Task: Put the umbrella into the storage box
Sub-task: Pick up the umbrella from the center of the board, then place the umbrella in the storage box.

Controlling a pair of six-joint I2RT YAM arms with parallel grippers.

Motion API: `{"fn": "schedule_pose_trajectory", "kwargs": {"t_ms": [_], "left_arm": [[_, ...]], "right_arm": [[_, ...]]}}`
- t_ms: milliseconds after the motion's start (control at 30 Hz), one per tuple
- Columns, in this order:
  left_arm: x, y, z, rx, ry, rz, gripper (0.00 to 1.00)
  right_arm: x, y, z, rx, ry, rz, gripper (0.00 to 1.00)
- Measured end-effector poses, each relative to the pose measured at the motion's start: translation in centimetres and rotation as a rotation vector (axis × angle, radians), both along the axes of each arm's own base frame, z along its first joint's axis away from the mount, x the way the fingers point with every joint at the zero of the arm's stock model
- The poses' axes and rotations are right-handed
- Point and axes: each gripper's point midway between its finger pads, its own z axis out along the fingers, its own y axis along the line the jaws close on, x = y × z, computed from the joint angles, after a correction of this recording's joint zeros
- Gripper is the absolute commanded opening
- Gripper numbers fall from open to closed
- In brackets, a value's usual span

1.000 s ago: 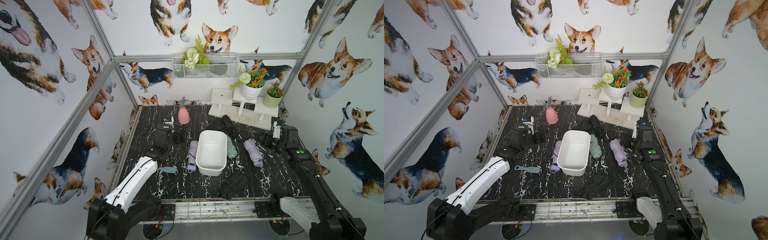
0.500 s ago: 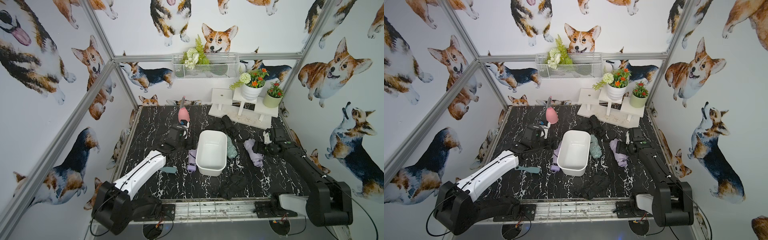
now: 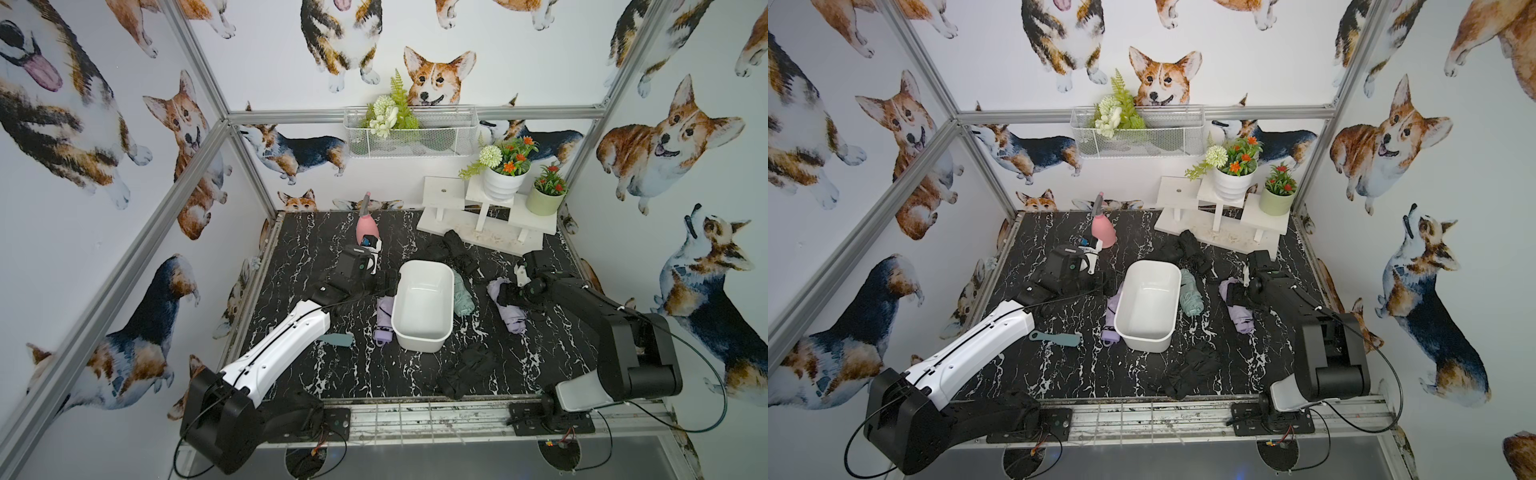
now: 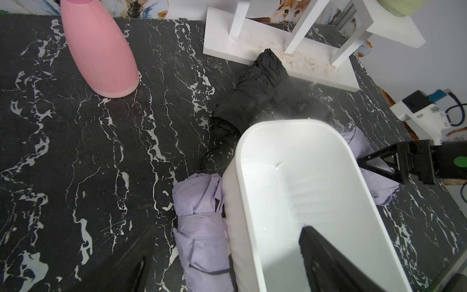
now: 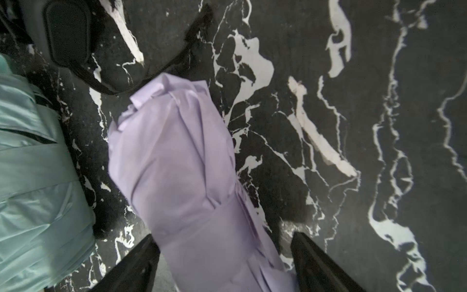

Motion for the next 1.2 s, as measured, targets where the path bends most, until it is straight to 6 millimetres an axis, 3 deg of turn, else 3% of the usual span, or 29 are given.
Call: {"fn": "schedule_pose_trajectory", "kwargs": {"t_ms": [100, 200, 400, 500, 667, 800, 933, 1067, 1200], "left_arm": [[-0.1, -0.1, -0.1, -0.006, 0.008, 0.001, 0.95], [-0.1, -0.1, -0.3, -0.009, 0.013, 0.003, 0.95], [-0.2, 0.0, -0.6, -0.009, 0.030, 0.009, 0.95], [-0.2, 0.1, -0.5, -0.004, 0.028, 0.015, 0.96], [-0.4, 0.9, -0.7, 0.024, 0.032, 0.041, 0.97], [-0.6, 1.6, -1.6, 0.055, 0.049, 0.064, 0.97], [-1.0, 2.0, -1.9, 0.063, 0.056, 0.074, 0.97], [-1.3, 2.4, -2.1, 0.068, 0.057, 0.085, 0.98], [-1.4, 2.7, -2.3, 0.074, 0.051, 0.096, 0.98]], "right_arm": [[0.0, 0.5, -0.5, 0.010, 0.017, 0.016, 0.66], [0.2, 0.8, -0.5, 0.018, 0.020, 0.023, 0.46], [0.3, 0.8, 0.9, 0.016, -0.009, 0.025, 0.44], [0.2, 0.9, 2.5, 0.018, -0.048, 0.027, 0.42], [0.0, 1.0, 7.6, 0.035, -0.170, 0.025, 0.37], [-0.7, 1.2, 13.4, 0.083, -0.304, 0.006, 0.32], [-1.7, 2.1, 17.5, 0.176, -0.386, -0.019, 0.28], [-2.6, 4.9, 21.4, 0.302, -0.446, 0.015, 0.28], [-3.4, 7.8, 23.7, 0.394, -0.460, 0.059, 0.26]]}}
